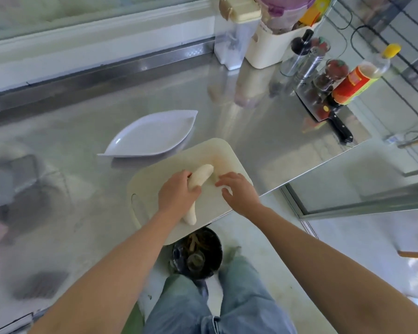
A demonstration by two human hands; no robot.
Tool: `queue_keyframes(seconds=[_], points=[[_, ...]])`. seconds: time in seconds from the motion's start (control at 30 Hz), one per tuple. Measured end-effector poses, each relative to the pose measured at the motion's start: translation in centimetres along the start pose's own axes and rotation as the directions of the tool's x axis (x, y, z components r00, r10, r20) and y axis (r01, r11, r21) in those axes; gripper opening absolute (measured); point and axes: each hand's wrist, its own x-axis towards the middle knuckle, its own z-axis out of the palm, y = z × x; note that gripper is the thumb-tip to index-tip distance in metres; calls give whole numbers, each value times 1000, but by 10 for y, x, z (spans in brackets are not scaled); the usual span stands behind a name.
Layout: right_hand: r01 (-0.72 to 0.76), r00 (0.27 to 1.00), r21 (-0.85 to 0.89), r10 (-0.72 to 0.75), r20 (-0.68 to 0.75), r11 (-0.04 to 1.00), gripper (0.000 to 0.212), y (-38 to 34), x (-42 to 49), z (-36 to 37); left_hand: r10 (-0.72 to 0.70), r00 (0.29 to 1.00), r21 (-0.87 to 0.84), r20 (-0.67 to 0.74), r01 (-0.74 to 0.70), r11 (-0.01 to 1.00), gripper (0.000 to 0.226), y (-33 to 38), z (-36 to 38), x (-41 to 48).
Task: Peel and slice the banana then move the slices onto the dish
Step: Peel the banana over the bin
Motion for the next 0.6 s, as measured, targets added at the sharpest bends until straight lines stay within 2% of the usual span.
queue_keyframes(seconds=[0.17,0.27,0.37,0.43,0.5,0.6], points=[[73,997,152,-71,-15,986,30,16,13,-5,34,999,75,13,-35,997,38,1,12,9],[121,990,216,-135,50,969,26,25,25,-11,37,996,216,-81,-19,976,33,2,19,11],[134,965,261,-185,183,956,23,35,38,-28,58,980,447,-190,34,894,39,11,30,13],[100,957,278,-169,234,955,24,45,47,-46,47,964,452,-263,80,888,43,31,36,20],[39,969,275,-103,223,961,27,65,54,-67,102,961,431,-258,20,902,39,61,45,32],[-36,995,208,16,100,977,29,113,63,-97,250,960,327,-125,-198,924,35,119,71,54]])
